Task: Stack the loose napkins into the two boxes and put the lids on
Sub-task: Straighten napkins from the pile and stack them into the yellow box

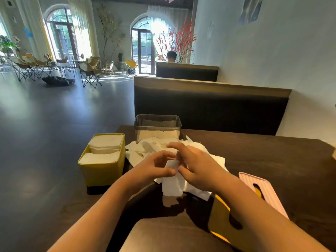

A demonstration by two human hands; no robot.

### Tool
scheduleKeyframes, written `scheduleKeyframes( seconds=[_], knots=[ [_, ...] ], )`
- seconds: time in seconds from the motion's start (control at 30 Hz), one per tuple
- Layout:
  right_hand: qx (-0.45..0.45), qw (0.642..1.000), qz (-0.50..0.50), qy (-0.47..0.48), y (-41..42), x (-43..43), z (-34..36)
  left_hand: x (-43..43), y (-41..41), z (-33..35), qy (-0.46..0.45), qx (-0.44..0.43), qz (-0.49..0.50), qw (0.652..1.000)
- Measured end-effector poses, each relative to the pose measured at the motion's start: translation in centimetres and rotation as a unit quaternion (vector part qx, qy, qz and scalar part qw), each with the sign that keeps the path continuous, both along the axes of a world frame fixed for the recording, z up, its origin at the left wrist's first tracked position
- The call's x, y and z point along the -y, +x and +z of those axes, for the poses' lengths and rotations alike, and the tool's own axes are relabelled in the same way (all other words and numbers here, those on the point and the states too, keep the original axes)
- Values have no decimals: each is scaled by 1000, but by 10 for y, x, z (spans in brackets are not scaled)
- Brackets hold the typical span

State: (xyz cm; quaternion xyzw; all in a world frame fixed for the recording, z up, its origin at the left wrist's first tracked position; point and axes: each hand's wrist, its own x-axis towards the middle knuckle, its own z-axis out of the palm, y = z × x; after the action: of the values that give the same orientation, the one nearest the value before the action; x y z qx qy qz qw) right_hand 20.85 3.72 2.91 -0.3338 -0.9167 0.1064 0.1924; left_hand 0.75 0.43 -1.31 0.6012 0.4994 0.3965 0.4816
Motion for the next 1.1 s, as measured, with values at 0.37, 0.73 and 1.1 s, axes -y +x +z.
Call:
scheduleKeyframes(
  seconds=[0.37, 0.73, 1.1],
  knots=[
    [-32, 998, -58, -20, -46, -48, 5, -3, -7, -24, -100, 389, 166, 901],
    [225, 959, -102, 141, -66, -78, -14, -5, -22, -26, -135, 390, 270, 870],
    [-5, 994, -112, -4, -61, -60, 35, -6, -20, -25, -122, 363, 289, 878]
  ],
)
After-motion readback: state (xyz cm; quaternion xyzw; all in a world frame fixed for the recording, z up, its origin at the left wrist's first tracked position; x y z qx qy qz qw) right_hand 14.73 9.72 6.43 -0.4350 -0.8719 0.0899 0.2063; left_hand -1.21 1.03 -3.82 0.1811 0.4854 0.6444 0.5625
